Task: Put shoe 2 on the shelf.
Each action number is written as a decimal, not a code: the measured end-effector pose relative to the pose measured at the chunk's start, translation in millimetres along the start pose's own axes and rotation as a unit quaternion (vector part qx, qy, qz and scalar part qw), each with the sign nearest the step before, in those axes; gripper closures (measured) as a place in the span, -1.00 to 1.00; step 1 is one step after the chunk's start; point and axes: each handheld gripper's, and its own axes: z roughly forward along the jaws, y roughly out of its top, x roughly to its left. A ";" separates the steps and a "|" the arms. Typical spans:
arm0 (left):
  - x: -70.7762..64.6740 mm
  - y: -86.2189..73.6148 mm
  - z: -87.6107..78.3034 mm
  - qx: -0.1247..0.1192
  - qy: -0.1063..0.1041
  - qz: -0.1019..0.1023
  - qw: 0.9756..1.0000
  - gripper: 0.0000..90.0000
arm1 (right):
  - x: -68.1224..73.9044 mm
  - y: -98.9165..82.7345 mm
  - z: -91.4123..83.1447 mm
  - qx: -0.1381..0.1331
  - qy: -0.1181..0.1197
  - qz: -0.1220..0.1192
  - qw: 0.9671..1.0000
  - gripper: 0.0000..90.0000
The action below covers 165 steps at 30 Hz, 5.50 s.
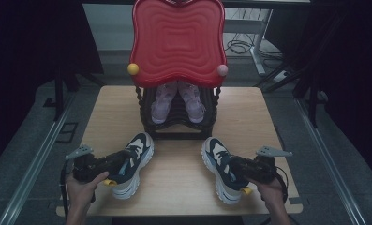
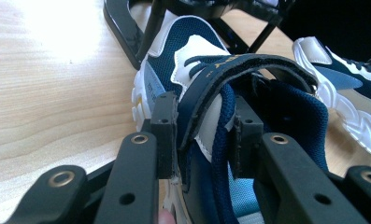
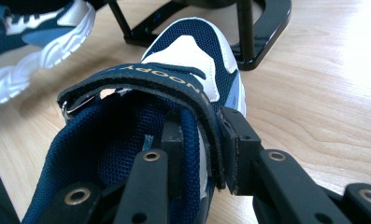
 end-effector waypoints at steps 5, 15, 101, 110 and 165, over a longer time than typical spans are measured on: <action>2.3 0.2 -4.3 -0.017 -0.004 -0.010 1.000 0.52 | -2.4 0.1 -5.2 -0.012 -0.009 0.008 1.000 0.63; 7.6 0.3 -14.9 -0.059 -0.008 -0.030 0.998 0.52 | -7.4 1.1 -17.2 -0.047 -0.013 0.030 0.998 0.63; 10.8 141.3 -52.0 -0.212 0.013 -0.029 0.977 0.52 | -28.4 133.9 -56.7 -0.298 -0.046 0.052 0.952 0.63; 9.7 157.9 -60.8 -0.230 0.010 -0.030 0.973 0.52 | -26.5 151.8 -62.2 -0.306 -0.044 0.048 0.950 0.63; -47.0 265.6 -61.4 -0.264 -0.014 0.009 0.964 0.52 | 22.0 287.3 -69.1 -0.301 -0.025 0.004 0.953 0.63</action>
